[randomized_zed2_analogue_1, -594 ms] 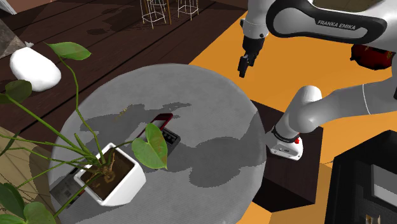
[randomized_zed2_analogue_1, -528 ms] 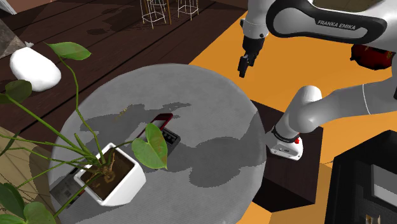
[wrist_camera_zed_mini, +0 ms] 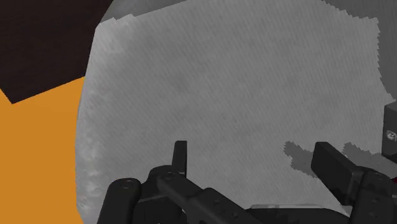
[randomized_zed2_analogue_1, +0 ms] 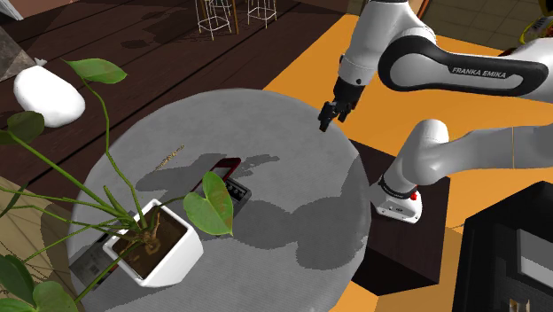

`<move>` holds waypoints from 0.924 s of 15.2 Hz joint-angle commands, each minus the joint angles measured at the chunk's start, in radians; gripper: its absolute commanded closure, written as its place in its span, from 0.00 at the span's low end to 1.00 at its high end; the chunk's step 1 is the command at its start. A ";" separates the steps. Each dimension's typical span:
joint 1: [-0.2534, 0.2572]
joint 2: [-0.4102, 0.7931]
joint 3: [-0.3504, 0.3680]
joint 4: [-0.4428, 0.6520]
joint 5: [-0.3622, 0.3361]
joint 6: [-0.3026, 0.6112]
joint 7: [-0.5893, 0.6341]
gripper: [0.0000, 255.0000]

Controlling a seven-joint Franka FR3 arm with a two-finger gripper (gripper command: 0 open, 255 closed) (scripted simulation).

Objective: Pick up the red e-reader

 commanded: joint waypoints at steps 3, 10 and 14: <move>0.010 -0.046 0.099 -0.116 0.157 0.193 0.165 0.00; 0.030 0.016 0.344 -0.200 0.433 0.591 0.436 0.00; -0.006 0.137 0.511 -0.171 0.565 0.846 0.580 0.00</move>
